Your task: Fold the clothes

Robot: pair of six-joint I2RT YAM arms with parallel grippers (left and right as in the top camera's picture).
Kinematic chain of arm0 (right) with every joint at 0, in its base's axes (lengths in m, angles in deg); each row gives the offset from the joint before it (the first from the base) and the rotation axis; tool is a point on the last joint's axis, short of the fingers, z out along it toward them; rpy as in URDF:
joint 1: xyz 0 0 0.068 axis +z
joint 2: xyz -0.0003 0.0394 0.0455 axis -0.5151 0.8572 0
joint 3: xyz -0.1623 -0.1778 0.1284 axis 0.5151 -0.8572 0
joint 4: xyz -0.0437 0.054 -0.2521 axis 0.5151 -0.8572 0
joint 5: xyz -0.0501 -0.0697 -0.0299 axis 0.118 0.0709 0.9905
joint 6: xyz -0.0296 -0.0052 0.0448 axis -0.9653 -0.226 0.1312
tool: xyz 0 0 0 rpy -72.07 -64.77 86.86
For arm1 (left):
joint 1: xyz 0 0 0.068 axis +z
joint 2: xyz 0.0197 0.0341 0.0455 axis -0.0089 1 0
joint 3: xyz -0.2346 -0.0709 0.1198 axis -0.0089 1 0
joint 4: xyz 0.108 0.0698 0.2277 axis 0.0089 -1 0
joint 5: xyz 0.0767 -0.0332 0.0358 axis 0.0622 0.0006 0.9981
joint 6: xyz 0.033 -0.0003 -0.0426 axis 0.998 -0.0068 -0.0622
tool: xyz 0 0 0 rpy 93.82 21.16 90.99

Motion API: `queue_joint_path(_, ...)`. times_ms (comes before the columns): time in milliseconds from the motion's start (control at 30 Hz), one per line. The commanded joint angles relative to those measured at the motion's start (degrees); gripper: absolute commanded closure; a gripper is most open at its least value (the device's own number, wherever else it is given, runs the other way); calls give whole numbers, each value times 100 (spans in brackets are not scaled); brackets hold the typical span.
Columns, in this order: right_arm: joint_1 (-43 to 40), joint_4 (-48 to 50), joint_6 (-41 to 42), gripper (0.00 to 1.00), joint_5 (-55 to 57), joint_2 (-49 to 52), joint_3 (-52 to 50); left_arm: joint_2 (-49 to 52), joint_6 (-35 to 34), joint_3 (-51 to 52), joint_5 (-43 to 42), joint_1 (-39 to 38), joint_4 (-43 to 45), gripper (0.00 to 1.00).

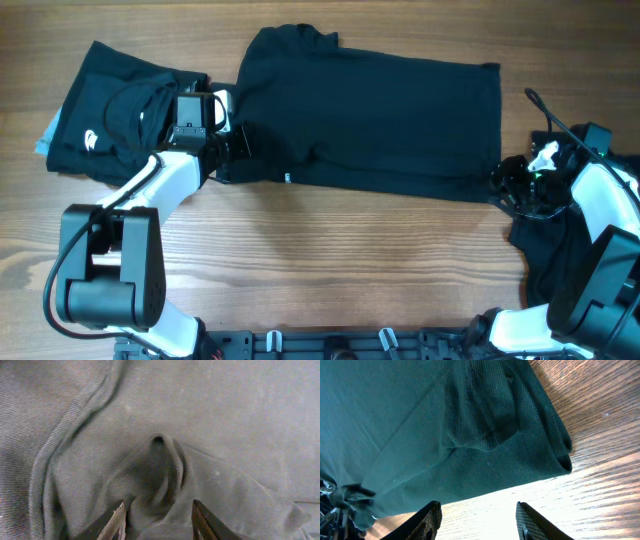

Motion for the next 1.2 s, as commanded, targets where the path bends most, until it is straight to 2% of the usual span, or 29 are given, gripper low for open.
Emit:
queue_joint_path(0,31,11,-94,47,31,74,79,138,96,-52,-72,-105,55,57)
queue_joint_path(67,31,7,-94,47,31,74,79,271,94,-52,44,-131,57,48)
queue_joint_path(133,31,-9,-94,47,28,74,79,417,92,-52,103,-129,66,49)
queue_joint_path(267,31,-9,-96,47,11,74,79,372,87,-72,13,-129,55,82)
queue_joint_path(300,31,-7,-98,47,13,74,79,297,85,-81,-87,-129,50,87)
queue_joint_path(433,31,17,-98,47,13,74,79,-120,-63,-81,-136,-129,20,96)
queue_joint_path(567,31,57,-98,47,15,74,79,-420,-372,-81,-297,-129,195,96)
queue_joint_path(633,31,59,-98,47,15,74,79,-411,-697,-81,-658,-131,643,96)
queue_joint_path(800,31,83,-96,47,17,74,79,-369,-1062,-81,-518,-131,1222,96)
queue_joint_path(833,31,94,-94,47,15,74,79,-321,-1123,-81,-481,-131,1241,92)
queue_joint_path(900,31,103,-90,47,15,74,79,-197,-1119,-81,-479,-146,1241,66)
queue_joint_path(967,31,101,-94,47,13,74,79,-55,-1117,-81,-481,-166,1215,59)
queue_joint_path(1033,31,98,-92,47,13,74,79,-63,-1113,-81,-483,-166,1058,60)
queue_joint_path(1133,31,96,-94,47,13,74,79,-240,-1093,-81,-682,-164,538,78)
queue_joint_path(1167,31,96,-92,47,13,74,79,-299,-1093,-81,-896,-181,317,80)
